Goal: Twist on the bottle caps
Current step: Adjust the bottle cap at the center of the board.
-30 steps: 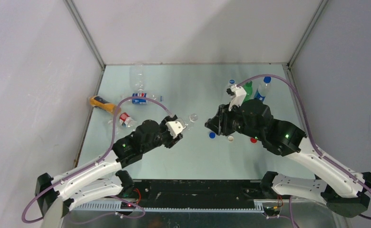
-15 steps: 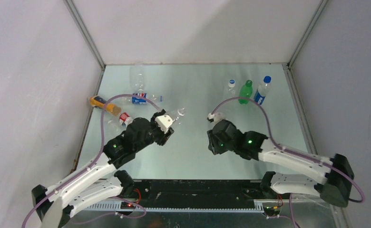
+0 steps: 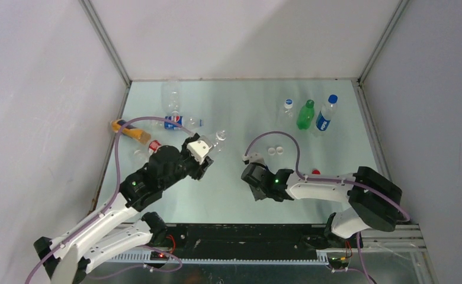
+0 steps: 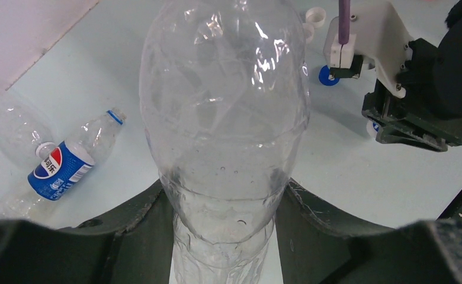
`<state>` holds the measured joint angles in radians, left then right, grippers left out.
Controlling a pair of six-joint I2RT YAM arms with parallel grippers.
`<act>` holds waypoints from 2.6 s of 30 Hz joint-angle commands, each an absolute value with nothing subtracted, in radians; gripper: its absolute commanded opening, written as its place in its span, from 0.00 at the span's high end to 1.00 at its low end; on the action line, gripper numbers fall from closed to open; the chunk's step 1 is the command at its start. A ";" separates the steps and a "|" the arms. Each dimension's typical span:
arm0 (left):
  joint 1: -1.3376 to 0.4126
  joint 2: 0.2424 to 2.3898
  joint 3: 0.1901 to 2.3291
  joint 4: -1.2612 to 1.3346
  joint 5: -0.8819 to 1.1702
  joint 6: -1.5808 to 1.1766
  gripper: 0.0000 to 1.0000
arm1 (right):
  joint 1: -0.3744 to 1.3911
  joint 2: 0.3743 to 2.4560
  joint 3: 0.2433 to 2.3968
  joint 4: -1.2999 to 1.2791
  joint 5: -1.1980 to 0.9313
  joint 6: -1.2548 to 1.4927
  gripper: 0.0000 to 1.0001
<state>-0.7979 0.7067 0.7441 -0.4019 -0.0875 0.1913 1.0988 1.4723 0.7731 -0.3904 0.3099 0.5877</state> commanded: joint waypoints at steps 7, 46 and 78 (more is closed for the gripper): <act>-0.792 0.734 0.820 -0.398 -0.112 0.207 1.00 | 1.108 1.477 0.789 -0.347 0.264 0.624 0.48; -0.782 0.694 0.865 -0.478 -0.176 0.228 1.00 | 0.948 1.702 1.020 -0.583 -0.155 -0.321 0.55; -0.684 0.789 0.853 -0.420 0.253 0.344 1.00 | 0.849 1.160 1.052 -0.800 -0.306 -0.275 0.84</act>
<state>-0.7177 0.7719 0.8398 -0.4767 0.0330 0.2745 0.8810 1.3155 1.0092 -0.7410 -0.2237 -0.2771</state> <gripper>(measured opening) 0.567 0.334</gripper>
